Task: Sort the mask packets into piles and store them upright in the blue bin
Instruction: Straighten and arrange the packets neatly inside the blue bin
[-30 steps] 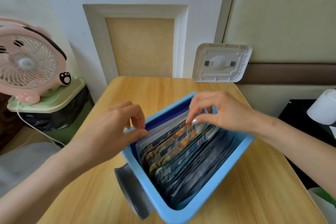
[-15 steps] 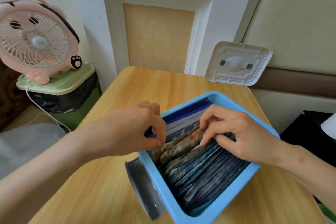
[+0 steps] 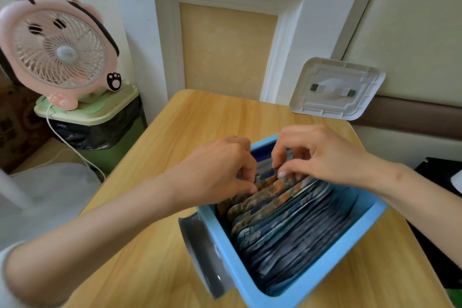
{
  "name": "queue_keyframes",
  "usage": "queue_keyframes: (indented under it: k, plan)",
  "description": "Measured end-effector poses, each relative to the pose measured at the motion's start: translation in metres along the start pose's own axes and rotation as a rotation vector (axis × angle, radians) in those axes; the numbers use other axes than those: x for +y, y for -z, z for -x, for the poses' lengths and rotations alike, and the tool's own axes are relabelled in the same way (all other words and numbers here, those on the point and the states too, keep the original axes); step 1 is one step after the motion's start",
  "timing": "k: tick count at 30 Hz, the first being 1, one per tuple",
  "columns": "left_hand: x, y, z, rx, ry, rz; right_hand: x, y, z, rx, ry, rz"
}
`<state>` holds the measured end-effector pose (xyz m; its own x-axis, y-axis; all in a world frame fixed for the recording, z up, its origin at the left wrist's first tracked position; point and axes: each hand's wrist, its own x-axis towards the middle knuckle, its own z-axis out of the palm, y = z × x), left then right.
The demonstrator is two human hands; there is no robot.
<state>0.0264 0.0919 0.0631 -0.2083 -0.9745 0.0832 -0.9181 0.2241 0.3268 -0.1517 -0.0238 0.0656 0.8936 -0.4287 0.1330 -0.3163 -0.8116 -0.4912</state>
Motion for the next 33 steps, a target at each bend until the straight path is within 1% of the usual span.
queue_keyframes:
  k: [3, 8, 9, 11, 13, 15, 18, 21, 23, 25, 27, 31, 33]
  plan:
    - [0.000, 0.000, -0.005, -0.020, -0.010, 0.013, -0.002, -0.003, 0.001, -0.028, 0.029, 0.097]
    - [-0.001, 0.005, -0.011, -0.125, -0.021, 0.040, 0.002, 0.005, -0.002, -0.086, -0.012, 0.408]
    - [-0.001, 0.006, -0.012, -0.149, -0.020, 0.047, 0.002, 0.006, -0.002, -0.081, -0.008, 0.438]
    - [-0.001, 0.008, -0.013, -0.186, -0.014, 0.058, 0.001, 0.005, 0.000, -0.015, 0.069, 0.504]
    - [-0.002, 0.007, -0.013, -0.191, -0.017, 0.053, -0.001, 0.002, 0.004, 0.061, 0.129, 0.497]
    - [-0.002, 0.004, -0.012, -0.158, -0.024, 0.038, 0.002, 0.001, 0.006, 0.080, 0.135, 0.471]
    - [0.000, 0.001, -0.011, -0.086, -0.043, 0.011, 0.007, 0.002, 0.004, 0.009, 0.070, 0.515]
    - [-0.001, 0.007, -0.005, -0.060, -0.050, 0.104, 0.011, 0.003, 0.001, -0.036, 0.064, 0.514]
    - [-0.003, 0.010, 0.001, -0.109, -0.061, 0.084, 0.011, 0.005, 0.002, -0.052, 0.017, 0.458]
    - [-0.004, 0.011, 0.005, -0.170, -0.067, 0.004, 0.013, 0.004, 0.003, -0.049, -0.029, 0.391]
    - [-0.004, 0.011, 0.007, -0.194, -0.073, -0.044, 0.013, 0.003, 0.004, -0.039, -0.056, 0.343]
    - [-0.007, 0.010, 0.008, -0.259, -0.096, -0.082, 0.014, 0.002, 0.005, -0.043, -0.063, 0.323]
    - [-0.008, 0.011, 0.008, -0.305, -0.103, -0.045, 0.013, 0.003, 0.004, -0.045, -0.066, 0.324]
